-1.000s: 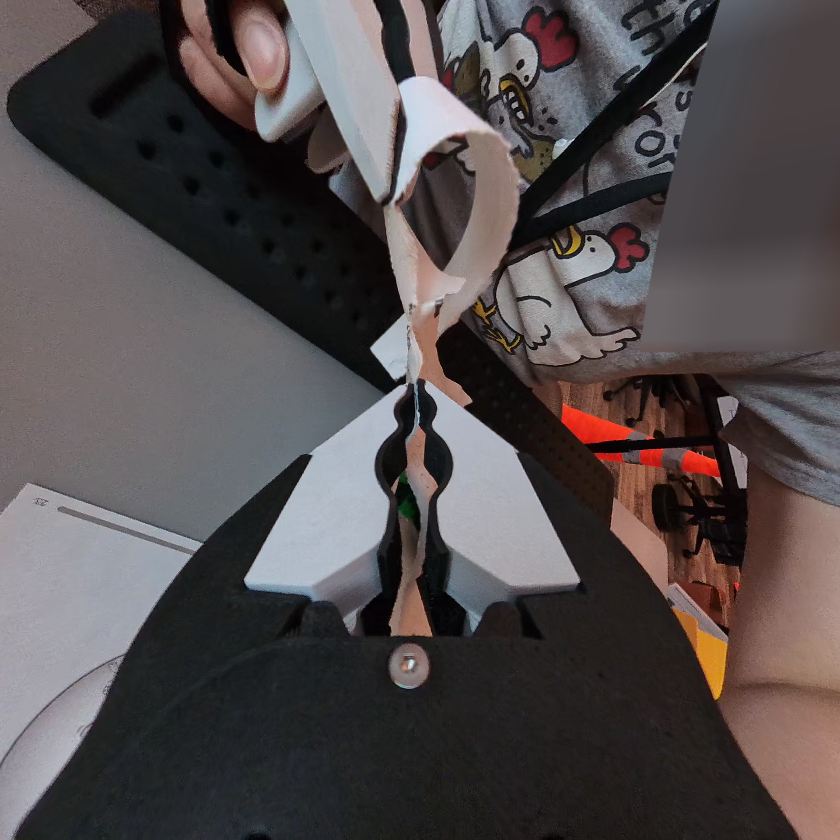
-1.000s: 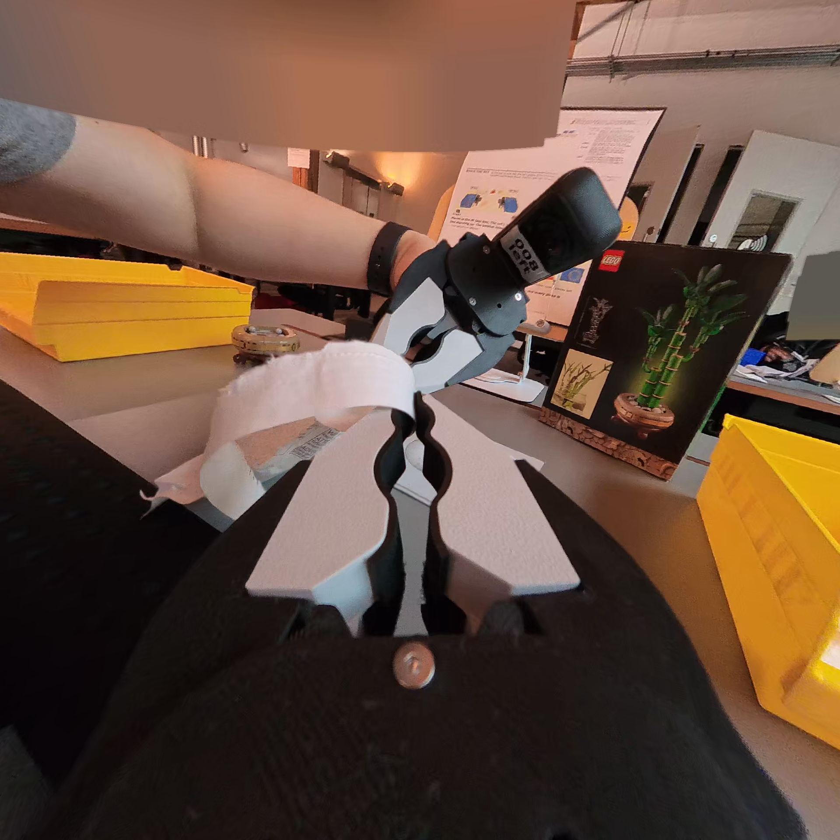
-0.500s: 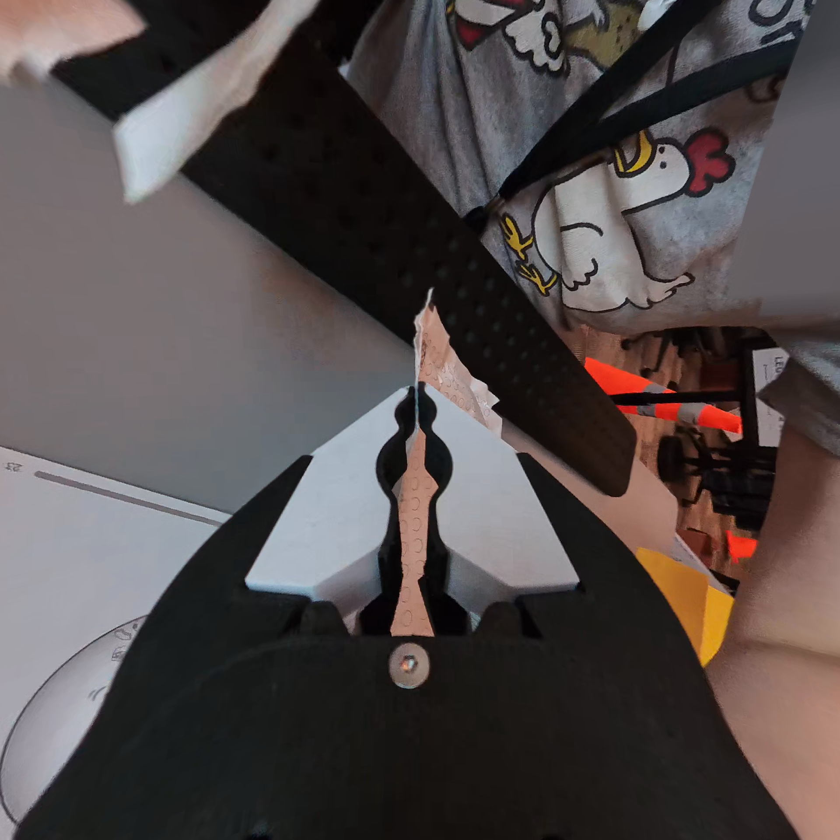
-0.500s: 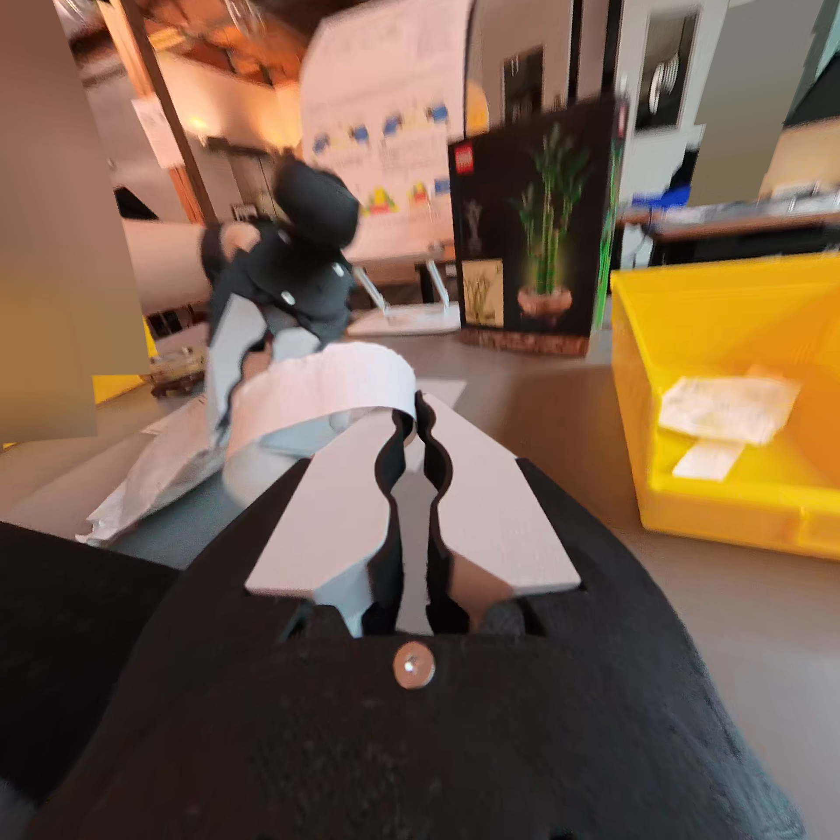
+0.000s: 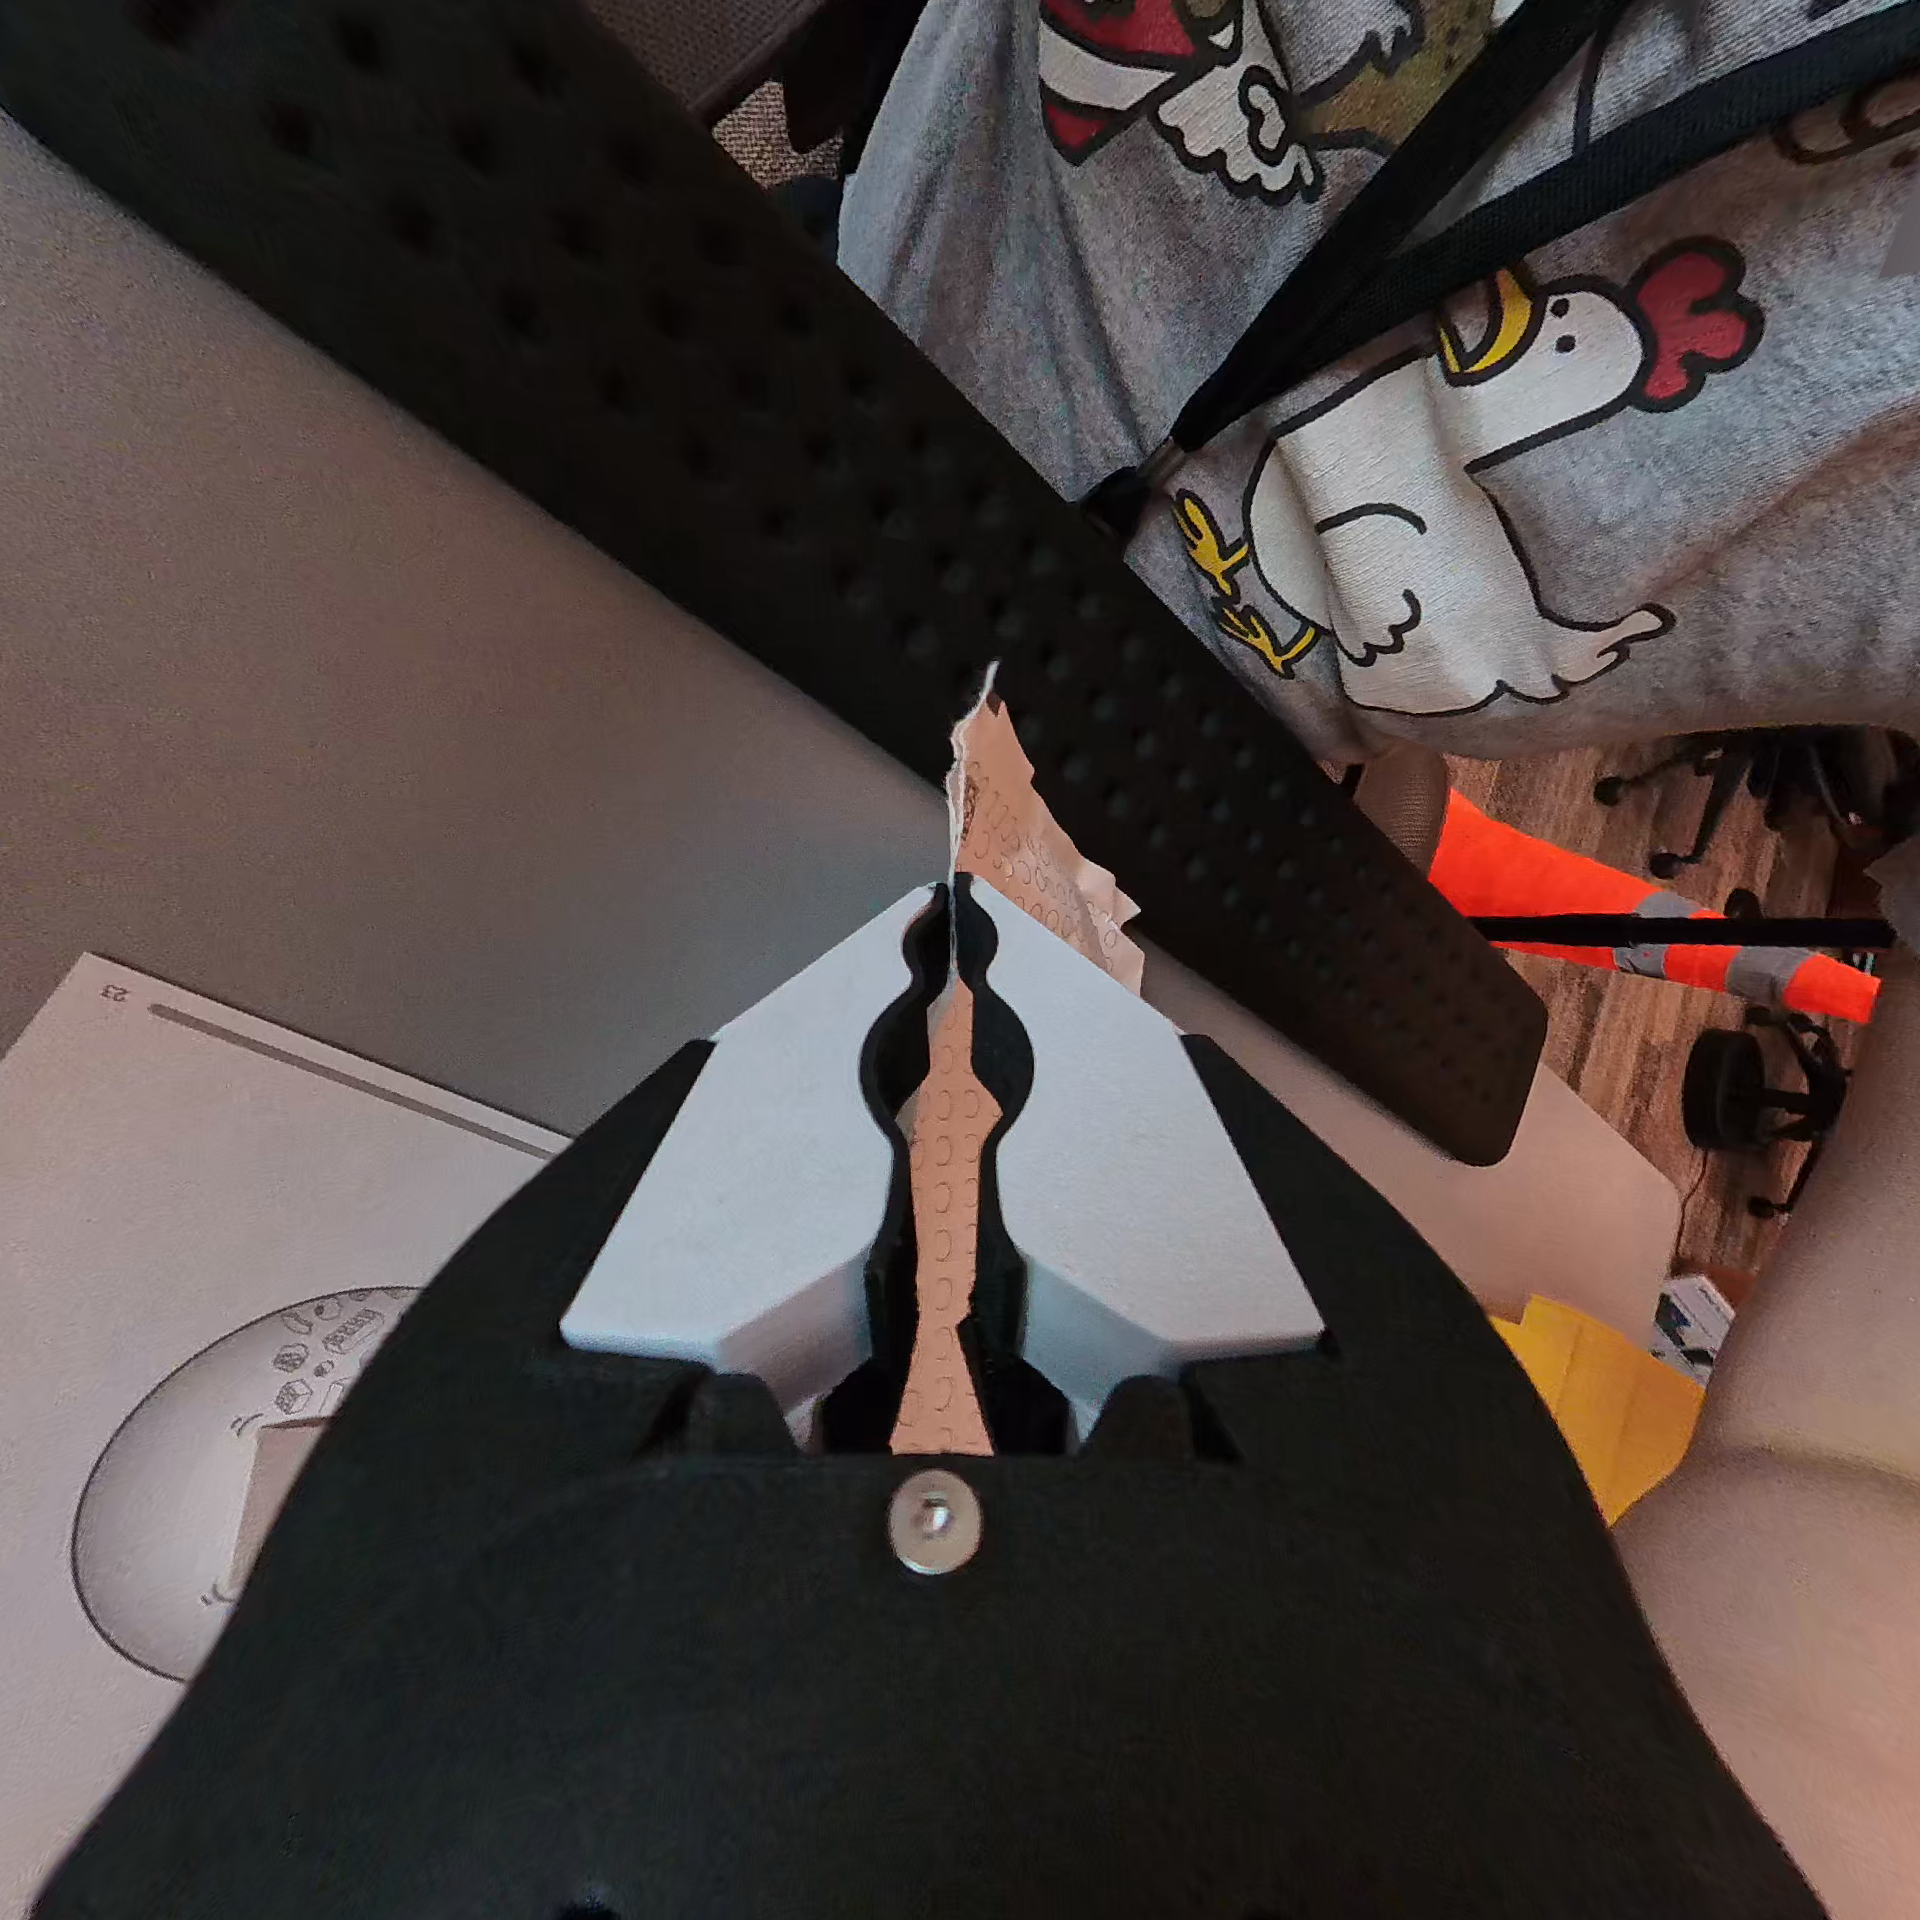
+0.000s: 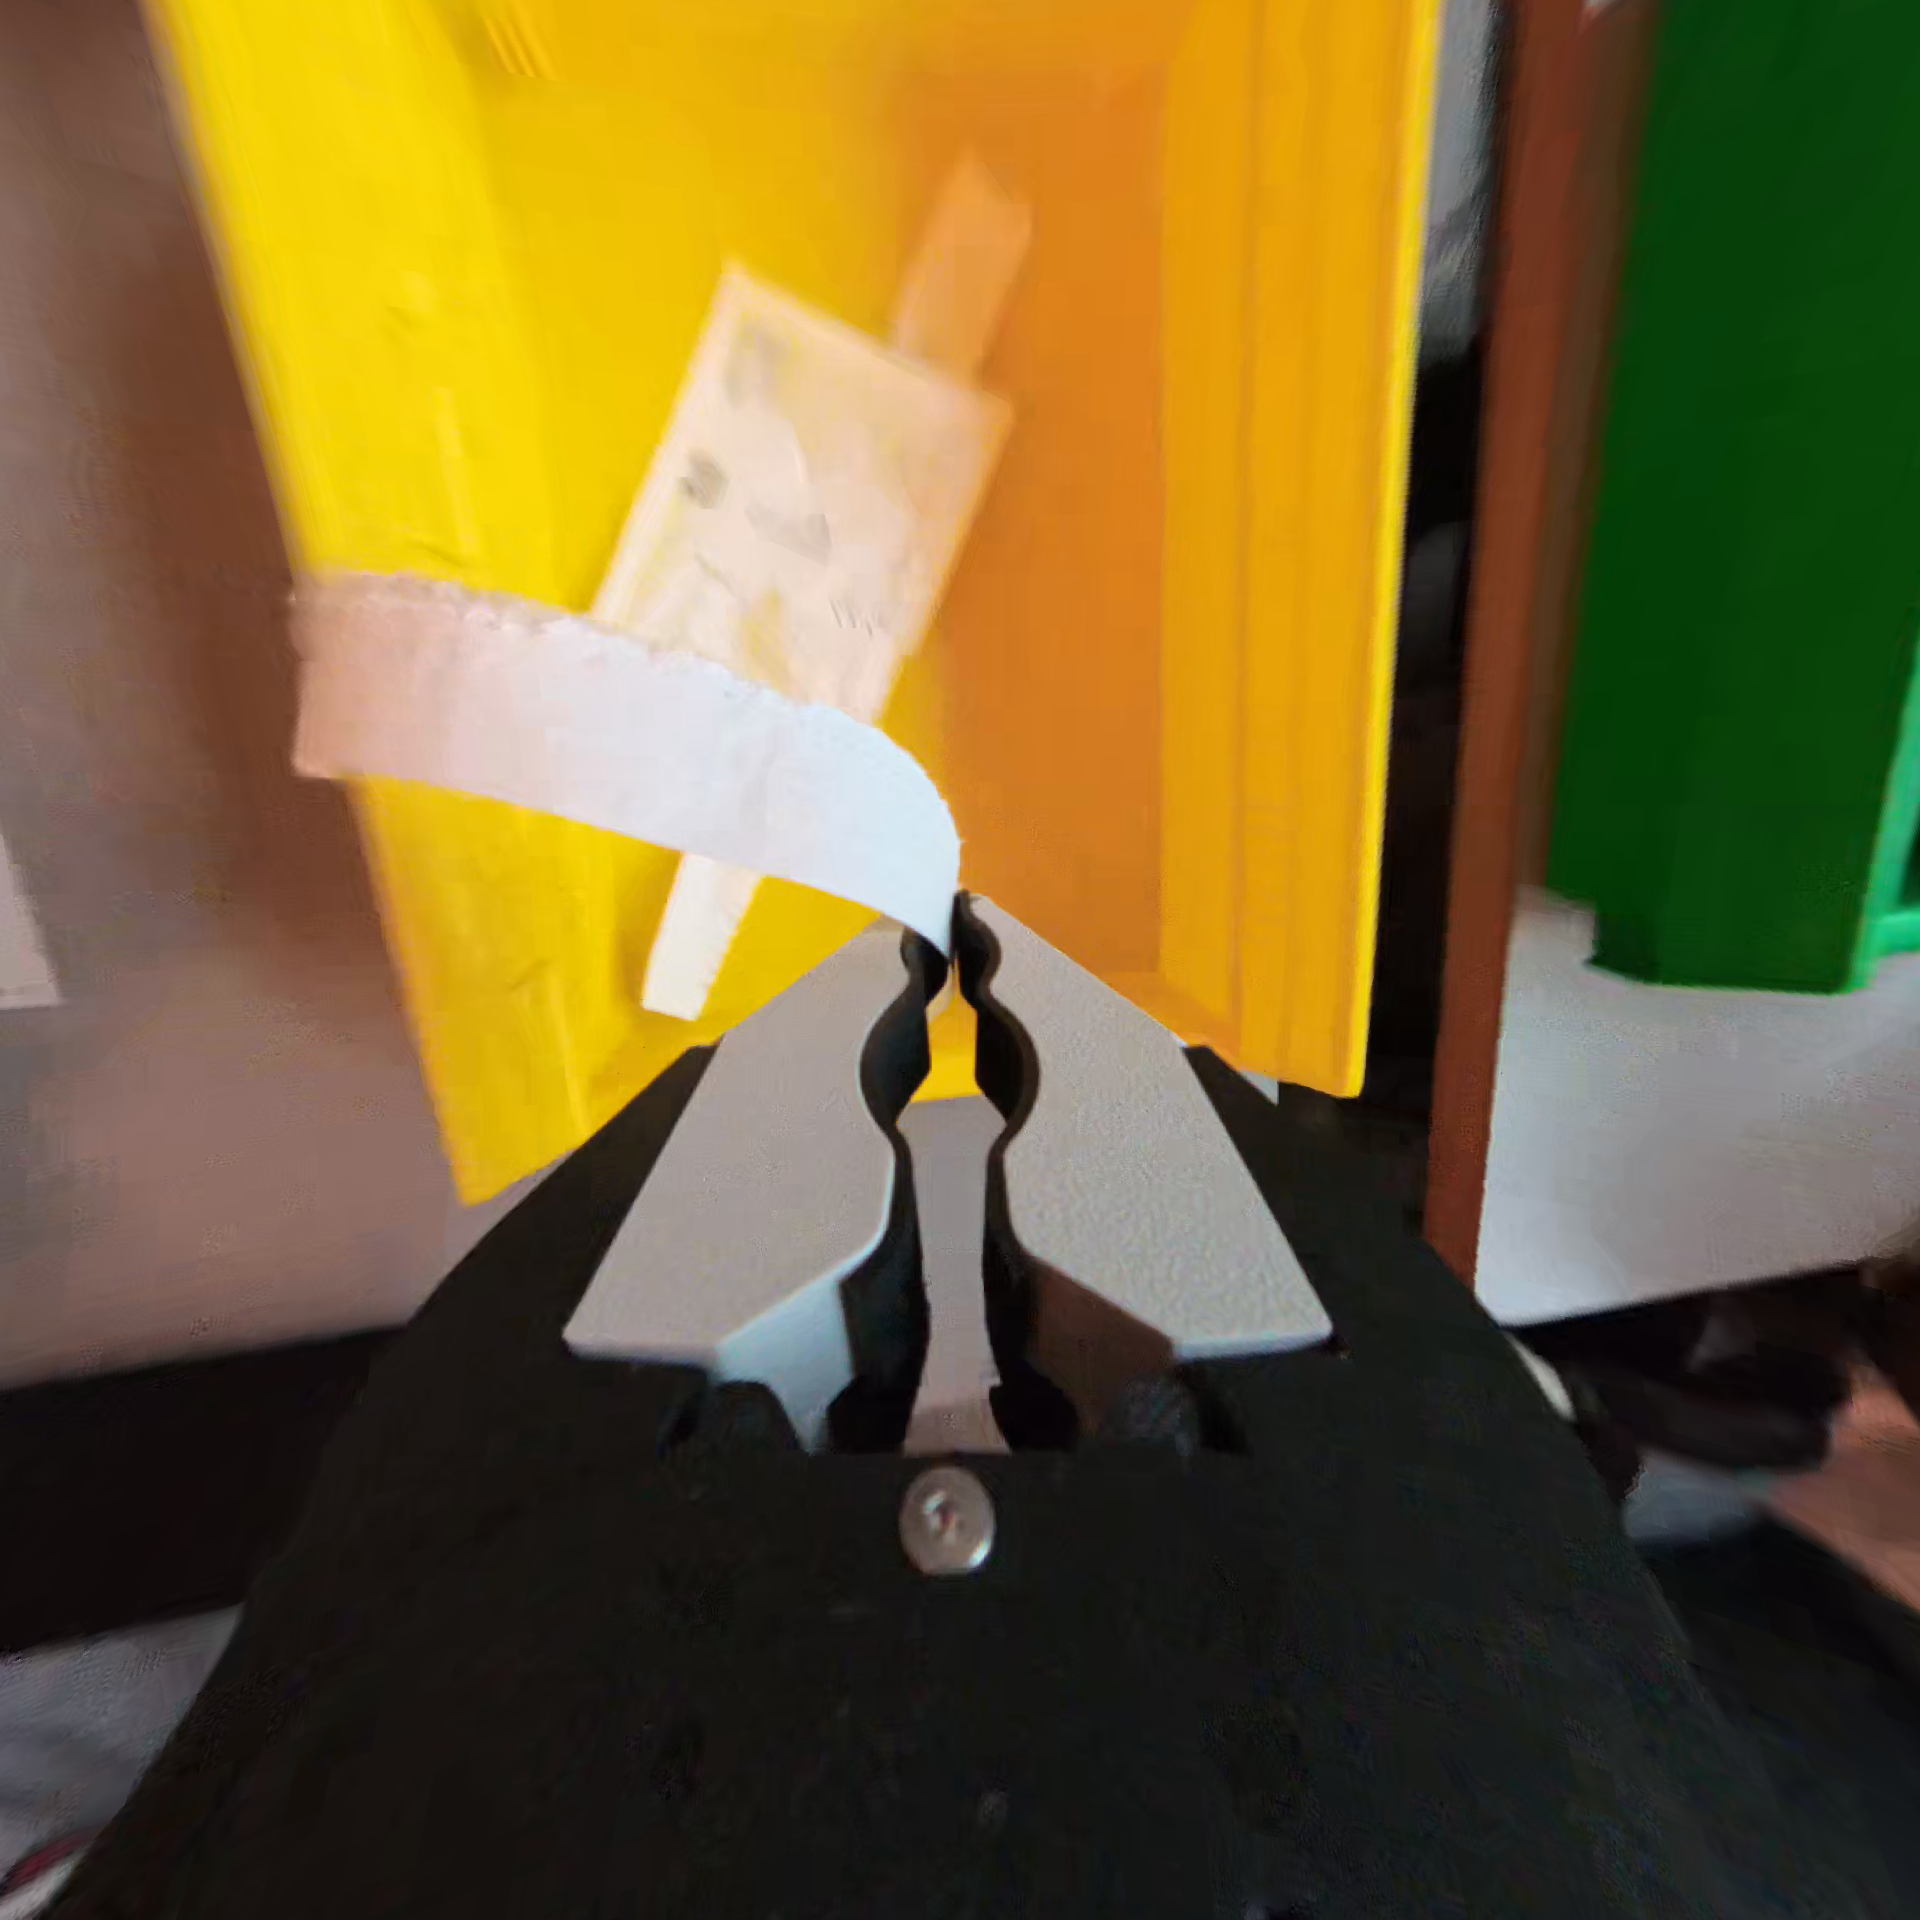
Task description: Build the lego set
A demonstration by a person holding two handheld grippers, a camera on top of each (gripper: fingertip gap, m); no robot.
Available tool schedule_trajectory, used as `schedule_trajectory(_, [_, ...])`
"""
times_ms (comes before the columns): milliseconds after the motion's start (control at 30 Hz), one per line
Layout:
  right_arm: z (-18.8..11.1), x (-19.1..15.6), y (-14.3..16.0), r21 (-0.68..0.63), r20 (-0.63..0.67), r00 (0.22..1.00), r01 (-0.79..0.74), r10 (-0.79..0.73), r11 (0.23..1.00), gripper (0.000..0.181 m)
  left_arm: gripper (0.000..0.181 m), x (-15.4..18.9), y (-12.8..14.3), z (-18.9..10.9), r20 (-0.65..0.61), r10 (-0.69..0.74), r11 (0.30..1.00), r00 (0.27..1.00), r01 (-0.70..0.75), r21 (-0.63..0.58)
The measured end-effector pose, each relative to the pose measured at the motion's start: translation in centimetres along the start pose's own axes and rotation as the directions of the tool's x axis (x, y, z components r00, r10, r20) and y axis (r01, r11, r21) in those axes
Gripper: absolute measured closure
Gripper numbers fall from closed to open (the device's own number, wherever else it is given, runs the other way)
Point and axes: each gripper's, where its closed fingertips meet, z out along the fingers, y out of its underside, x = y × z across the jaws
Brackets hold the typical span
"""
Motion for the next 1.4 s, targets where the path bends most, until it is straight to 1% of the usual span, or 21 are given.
schedule_trajectory(33, [1.8,0.6,0.3,-0.105,-0.002,1.000,-0.009,0.009,0.994,0.181,0.181,0.0,0.0,0.0,0.005,-0.003,1.000,1.000,0.003,0.001])
schedule_trajectory(167, [7.2,2.1,1.9,-0.327,-0.002,0.996,-0.082,0.086,0.941,0.181,0.181,0.2,0.0,-0.1,0.015,-0.011,1.000,1.000,0.011,0.002])
schedule_trajectory(200, [8.0,2.0,2.0,-0.344,0.012,0.995,-0.092,0.102,0.935,0.177,0.181,0.4,-0.1,-0.1,0.011,-0.010,1.000,1.000,0.010,0.002])
schedule_trajectory(233, [8.6,1.9,2.2,-0.354,0.022,0.994,-0.093,0.108,0.931,0.161,0.181,0.4,-0.1,-0.2,0.010,-0.011,1.000,1.000,0.011,0.001])
schedule_trajectory(300, [8.7,1.4,3.1,-0.395,0.038,0.994,-0.076,0.099,0.916,0.155,0.181,0.5,0.0,-0.4,0.010,-0.018,1.000,1.000,0.018,-0.001])
schedule_trajectory(400, [7.6,2.0,1.8,-0.278,-0.030,0.999,-0.023,0.015,0.960,0.141,0.181,0.7,0.0,-0.7,0.019,-0.012,1.000,1.000,0.012,-0.005])
schedule_trajectory(467, [5.9,1.7,0.7,-0.182,-0.014,0.999,-0.031,0.029,0.983,0.124,0.181,0.8,0.0,-0.8,0.031,-0.007,1.000,0.999,0.008,-0.011])
schedule_trajectory(533, [3.4,0.9,-0.3,-0.052,0.011,0.999,-0.046,0.047,0.998,0.120,0.181,0.9,-0.1,-0.9,0.043,-0.004,1.000,0.999,0.004,-0.016])
schedule_trajectory(600, [-0.3,-1.9,-1.6,0.157,0.101,0.995,-0.029,0.013,0.987,0.119,0.181,1.1,-0.1,-0.9,0.062,0.005,1.000,0.998,-0.004,-0.020])
schedule_trajectory(667, [-4.9,-7.3,-2.1,0.411,0.236,0.966,-0.005,-0.102,0.912,0.117,0.181,1.4,-0.2,-0.8,0.073,0.010,1.000,0.997,-0.008,-0.020])
schedule_trajectory(700, [-7.4,-11.3,-1.6,0.528,0.341,0.917,-0.004,-0.207,0.849,0.118,0.181,1.5,-0.3,-0.8,0.084,0.017,1.000,0.996,-0.015,-0.020])
schedule_trajectory(767, [-11.1,-19.8,1.6,0.662,0.519,0.744,-0.039,-0.420,0.748,0.116,0.181,1.7,-0.3,-0.8,0.096,0.021,1.000,0.995,-0.020,-0.018])
schedule_trajectory(833, [-11.8,-26.8,5.9,0.656,0.649,0.553,-0.059,-0.522,0.753,0.112,0.181,1.9,-0.4,-0.9,0.102,0.011,1.000,0.995,-0.010,-0.013])
schedule_trajectory(900, [-10.2,-31.9,9.3,0.598,0.728,0.440,-0.034,-0.525,0.801,0.110,0.181,1.9,-0.4,-1.0,0.111,-0.008,1.000,0.994,0.009,-0.004])
schedule_trajectory(1000, [-8.1,-36.1,10.8,0.534,0.795,0.370,-0.048,-0.482,0.844,0.107,0.181,1.9,-0.4,-1.2,0.123,-0.031,1.000,0.992,0.030,0.009])
schedule_trajectory(1100, [-8.3,-38.9,11.6,0.466,0.860,0.258,-0.045,-0.441,0.884,0.107,0.181,1.6,-0.4,-1.5,0.154,-0.050,0.999,0.987,0.047,0.022])
schedule_trajectory(1133, [-8.1,-39.5,11.8,0.462,0.861,0.254,-0.024,-0.441,0.887,0.114,0.181,1.5,-0.5,-1.6,0.165,-0.052,0.998,0.985,0.048,0.029])
schedule_trajectory(1200, [-7.7,-40.3,11.9,0.501,0.830,0.275,0.013,-0.485,0.865,0.156,0.181,1.1,-0.5,-1.9,0.200,-0.062,0.998,0.978,0.055,0.042])
schedule_trajectory(1233, [-7.2,-40.3,11.4,0.521,0.806,0.326,0.005,-0.494,0.853,0.169,0.181,1.0,-0.5,-1.9,0.209,-0.077,0.996,0.975,0.068,0.051])
schedule_trajectory(1300, [-6.6,-39.8,10.7,0.573,0.748,0.409,-0.003,-0.522,0.819,0.181,0.181,0.5,-0.5,-2.4,0.261,-0.121,0.991,0.958,0.101,0.090])
schedule_trajectory(1400, [-6.6,-39.3,9.9,0.620,0.698,0.474,-0.026,-0.537,0.784,0.181,0.181,0.2,-1.3,-4.8,0.385,-0.175,0.965,0.906,0.080,0.250])
